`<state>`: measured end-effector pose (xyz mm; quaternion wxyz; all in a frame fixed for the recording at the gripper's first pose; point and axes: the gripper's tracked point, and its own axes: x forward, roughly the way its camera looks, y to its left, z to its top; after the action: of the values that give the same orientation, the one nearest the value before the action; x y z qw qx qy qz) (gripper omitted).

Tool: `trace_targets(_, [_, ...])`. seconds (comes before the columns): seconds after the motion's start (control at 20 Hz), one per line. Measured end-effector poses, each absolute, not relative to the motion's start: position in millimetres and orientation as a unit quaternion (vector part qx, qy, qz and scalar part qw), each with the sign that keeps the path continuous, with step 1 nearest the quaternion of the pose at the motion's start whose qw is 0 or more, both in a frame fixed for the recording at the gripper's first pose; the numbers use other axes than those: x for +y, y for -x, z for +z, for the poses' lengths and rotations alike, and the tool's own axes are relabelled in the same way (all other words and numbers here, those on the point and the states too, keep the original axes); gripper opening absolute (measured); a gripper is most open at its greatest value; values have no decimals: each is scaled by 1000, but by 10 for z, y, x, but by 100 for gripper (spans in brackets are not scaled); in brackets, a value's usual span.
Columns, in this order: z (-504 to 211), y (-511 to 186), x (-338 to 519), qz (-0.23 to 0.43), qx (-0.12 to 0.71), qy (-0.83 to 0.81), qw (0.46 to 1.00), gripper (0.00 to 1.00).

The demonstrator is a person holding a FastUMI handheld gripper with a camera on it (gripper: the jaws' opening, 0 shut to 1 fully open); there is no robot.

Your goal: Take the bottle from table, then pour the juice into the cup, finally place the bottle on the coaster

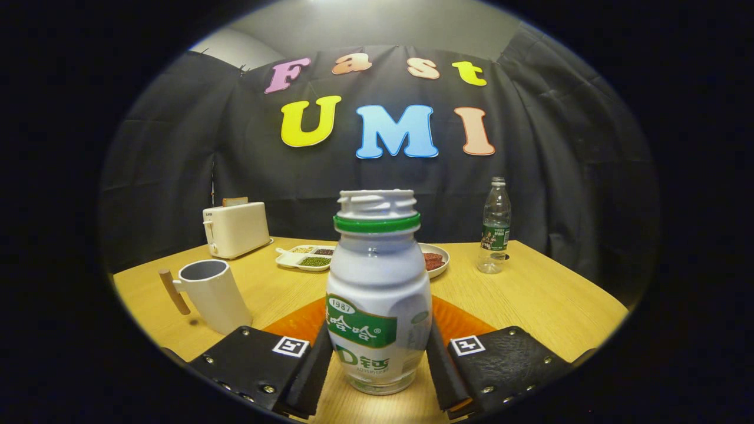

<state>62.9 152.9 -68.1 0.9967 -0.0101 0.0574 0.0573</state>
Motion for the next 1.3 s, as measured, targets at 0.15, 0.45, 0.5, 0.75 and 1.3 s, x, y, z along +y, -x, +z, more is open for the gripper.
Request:
trace_targets(0.15, [-565, -660, 1502, 55, 49, 27, 997, 73])
trace_targets(0.45, [-361, -716, 1681, 79, 47, 111, 990, 72])
trace_targets(0.5, [-357, -723, 1714, 81, 50, 129, 987, 73])
trace_targets(0.75, [-319, -793, 1940, 87, 52, 214, 972, 73])
trace_targets(1.3, [-359, -908, 2401, 113, 41, 348, 930, 73])
